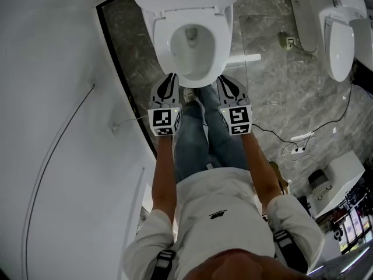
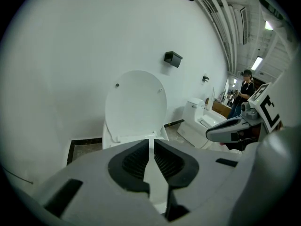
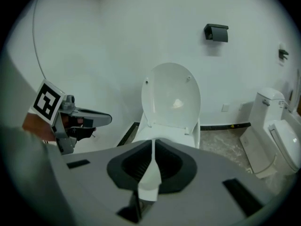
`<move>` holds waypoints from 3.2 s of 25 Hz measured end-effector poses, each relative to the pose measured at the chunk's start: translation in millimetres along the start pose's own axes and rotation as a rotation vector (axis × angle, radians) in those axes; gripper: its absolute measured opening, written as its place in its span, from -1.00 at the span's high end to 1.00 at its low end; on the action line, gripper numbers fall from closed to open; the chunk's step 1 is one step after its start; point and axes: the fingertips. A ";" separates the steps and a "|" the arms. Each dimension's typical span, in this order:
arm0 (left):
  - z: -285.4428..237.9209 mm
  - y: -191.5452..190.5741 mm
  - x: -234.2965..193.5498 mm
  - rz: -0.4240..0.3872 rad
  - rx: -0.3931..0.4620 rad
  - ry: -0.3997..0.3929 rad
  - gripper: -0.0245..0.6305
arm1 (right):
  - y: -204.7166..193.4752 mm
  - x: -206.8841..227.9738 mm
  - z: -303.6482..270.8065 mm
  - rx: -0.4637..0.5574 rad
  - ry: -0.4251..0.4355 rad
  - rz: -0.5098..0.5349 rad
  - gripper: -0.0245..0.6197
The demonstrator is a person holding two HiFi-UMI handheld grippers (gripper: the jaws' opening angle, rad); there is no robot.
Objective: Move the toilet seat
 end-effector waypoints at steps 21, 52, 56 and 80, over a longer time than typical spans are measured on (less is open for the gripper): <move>-38.4 -84.2 -3.3 0.026 -0.130 -0.039 0.81 | -74.9 19.1 -48.4 -0.080 -0.061 -0.072 0.81; -66.9 -219.3 -48.6 0.154 -0.327 0.002 0.45 | -196.7 32.1 -96.0 -0.261 -0.168 -0.158 0.62; -68.4 -233.2 -54.8 0.156 -0.363 0.012 0.39 | -205.7 36.0 -100.0 -0.276 -0.180 -0.167 0.57; -78.2 -290.0 -53.1 0.408 -0.511 -0.009 -0.17 | -266.9 38.7 -128.6 -0.367 -0.154 -0.547 -0.02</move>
Point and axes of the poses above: the fingertips, and each gripper's own axes: z backward along the fingers, x to its right, y out of its top, and after that the axes turned 3 degrees about -z, right-handed
